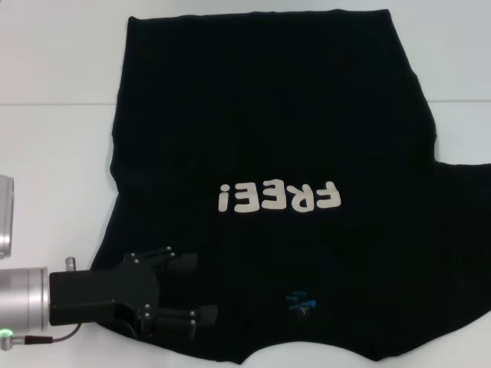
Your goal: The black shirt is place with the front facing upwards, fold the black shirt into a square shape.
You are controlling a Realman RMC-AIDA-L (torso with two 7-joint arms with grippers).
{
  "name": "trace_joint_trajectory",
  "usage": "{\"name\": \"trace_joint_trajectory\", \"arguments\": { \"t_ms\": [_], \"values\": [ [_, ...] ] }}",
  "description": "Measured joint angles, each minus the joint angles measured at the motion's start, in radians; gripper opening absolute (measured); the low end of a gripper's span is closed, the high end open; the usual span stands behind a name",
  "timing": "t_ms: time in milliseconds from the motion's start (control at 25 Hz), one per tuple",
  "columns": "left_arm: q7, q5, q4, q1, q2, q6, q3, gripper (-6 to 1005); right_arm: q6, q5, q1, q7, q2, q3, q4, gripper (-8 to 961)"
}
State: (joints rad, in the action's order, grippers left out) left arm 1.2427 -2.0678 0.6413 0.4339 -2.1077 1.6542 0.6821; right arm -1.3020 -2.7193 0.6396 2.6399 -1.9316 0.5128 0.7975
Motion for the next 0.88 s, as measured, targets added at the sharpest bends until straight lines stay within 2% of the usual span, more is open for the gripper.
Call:
{"name": "trace_joint_trajectory", "arguments": {
  "t_ms": [320,800,880],
  "values": [
    [0.0,0.0,0.0,-0.001,0.0,-0.002,-0.006,948,0.044,-0.001,0.021,0.0,0.001,0.022,-0.051,912],
    [0.0,0.0,0.0,0.006,0.0,-0.003,-0.006,949,0.056,-0.001,0.029,0.009,-0.002,0.068,-0.053,911],
    [0.0,0.001,0.0,0.006,0.0,-0.005,-0.007,949,0.058,-0.001,0.029,0.009,-0.002,0.086,-0.052,834]
  ]
}}
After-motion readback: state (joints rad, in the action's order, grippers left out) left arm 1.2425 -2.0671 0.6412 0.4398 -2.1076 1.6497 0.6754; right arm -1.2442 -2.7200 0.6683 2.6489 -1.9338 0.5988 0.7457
